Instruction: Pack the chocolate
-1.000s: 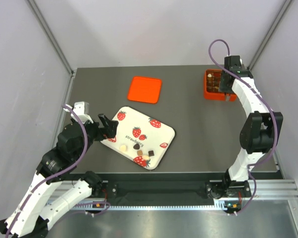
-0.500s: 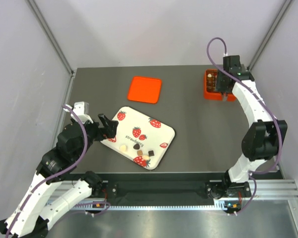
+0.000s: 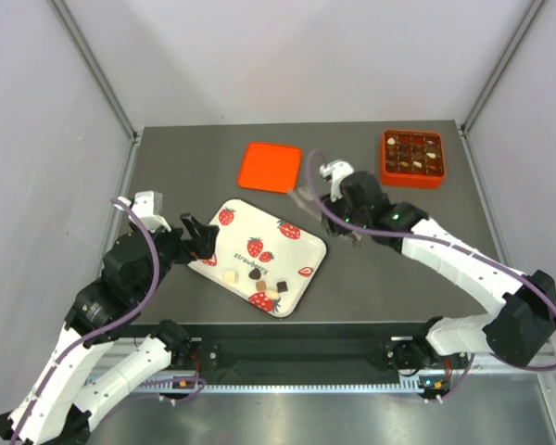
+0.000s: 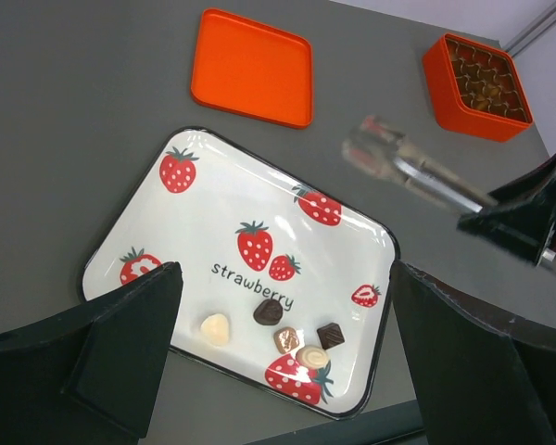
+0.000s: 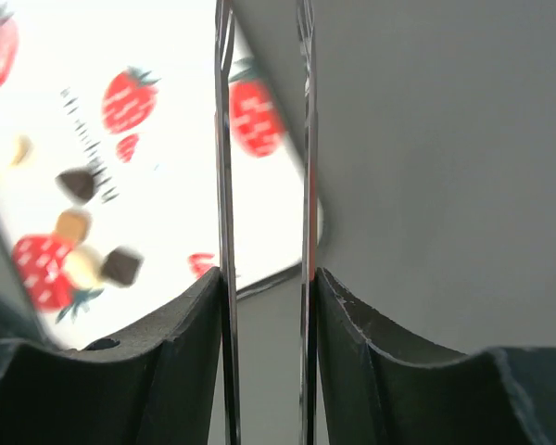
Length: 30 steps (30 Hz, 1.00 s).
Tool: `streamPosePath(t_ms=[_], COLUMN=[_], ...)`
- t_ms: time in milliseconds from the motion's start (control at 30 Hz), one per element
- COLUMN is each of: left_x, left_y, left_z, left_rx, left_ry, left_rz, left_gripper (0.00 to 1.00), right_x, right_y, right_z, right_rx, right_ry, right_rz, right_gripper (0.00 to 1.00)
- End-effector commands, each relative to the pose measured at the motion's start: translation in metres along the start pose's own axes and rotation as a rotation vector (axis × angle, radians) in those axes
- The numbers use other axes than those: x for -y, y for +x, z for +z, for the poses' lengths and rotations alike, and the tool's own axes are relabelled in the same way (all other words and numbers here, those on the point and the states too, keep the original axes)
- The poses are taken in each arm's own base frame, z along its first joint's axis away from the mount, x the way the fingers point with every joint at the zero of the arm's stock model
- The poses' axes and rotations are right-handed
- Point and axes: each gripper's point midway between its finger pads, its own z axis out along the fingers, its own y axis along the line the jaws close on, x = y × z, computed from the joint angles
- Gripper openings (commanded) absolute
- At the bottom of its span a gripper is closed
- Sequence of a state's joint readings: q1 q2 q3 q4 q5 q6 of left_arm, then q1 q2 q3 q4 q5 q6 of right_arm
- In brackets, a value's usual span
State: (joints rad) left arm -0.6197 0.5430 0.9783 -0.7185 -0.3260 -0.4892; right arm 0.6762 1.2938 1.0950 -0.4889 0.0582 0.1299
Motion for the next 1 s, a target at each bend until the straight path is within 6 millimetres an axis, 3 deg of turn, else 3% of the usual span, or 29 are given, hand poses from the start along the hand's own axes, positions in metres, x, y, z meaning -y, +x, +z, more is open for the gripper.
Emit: streamPosePath(t_ms=[0,33,133,333,433,667,967], left_x=[0.011,0.012,0.014,0.014,0.015,0.012,0.009], left_y=[-0.023,-0.024,-0.030,-0.036,-0.034,-0.029,-0.027], left_z=[-0.007,-0.007,-0.009,-0.012,-0.011,-0.010,-0.011], left_rx=[0.062,0.064,0.075,0.092,0.085,0.072,0.073], left_ry=[0.044,0.045,0.047,0.049,0.050,0.040,0.032], left_rz=[-0.022,-0.023,-0.027,-0.042,-0.044,-0.040,-0.040], left_gripper=[0.98,0.98,0.98,0.98,0.98,0.98,0.98], right_x=[-0.060,-0.083,-0.121,-0.178,-0.197,-0.217,-0.216], right_y=[-0.021,-0.016,-0.006,0.026,0.039,0.060,0.079], right_z=[-0.005,-0.008,-0.008,0.005,0.007,0.006,0.022], right_rx=[0.143,0.148,0.156,0.073,0.038,-0.001,-0.052], right_ry=[-0.168,-0.225,-0.309,-0.435,-0.474,-0.525,-0.502], right_rz=[-0.089,-0.122,-0.175,-0.243,-0.275,-0.281,-0.289], right_gripper=[0.42,0.42,0.44,0.45,0.47,0.48,0.48])
